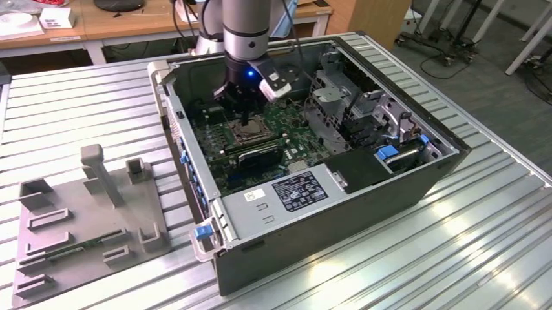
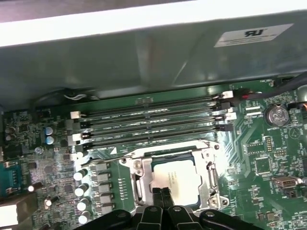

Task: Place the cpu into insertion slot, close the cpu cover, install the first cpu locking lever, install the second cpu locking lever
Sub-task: 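Close the cpu cover, then install the first cpu locking lever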

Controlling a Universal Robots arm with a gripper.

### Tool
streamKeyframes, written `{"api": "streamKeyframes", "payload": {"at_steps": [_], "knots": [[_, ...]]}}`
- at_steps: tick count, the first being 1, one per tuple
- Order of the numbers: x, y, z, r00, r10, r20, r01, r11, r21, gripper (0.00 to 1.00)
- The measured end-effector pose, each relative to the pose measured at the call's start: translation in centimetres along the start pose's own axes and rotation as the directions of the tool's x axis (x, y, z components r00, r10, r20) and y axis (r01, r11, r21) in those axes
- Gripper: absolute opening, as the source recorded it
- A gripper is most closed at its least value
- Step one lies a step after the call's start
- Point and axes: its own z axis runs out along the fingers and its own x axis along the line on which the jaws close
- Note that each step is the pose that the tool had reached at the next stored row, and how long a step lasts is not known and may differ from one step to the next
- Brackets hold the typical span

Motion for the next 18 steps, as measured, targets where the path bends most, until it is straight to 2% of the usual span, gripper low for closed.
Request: {"api": "streamKeyframes", "payload": {"at_steps": [9, 18], "knots": [[-1.32, 0.19, 0.06, 1.0000, 0.000, 0.0000, 0.000, 1.0000, 0.0001, 0.11], [-1.50, 0.22, 0.06, 1.0000, 0.000, 0.0000, 0.000, 1.0000, 0.0001, 0.11]]}}
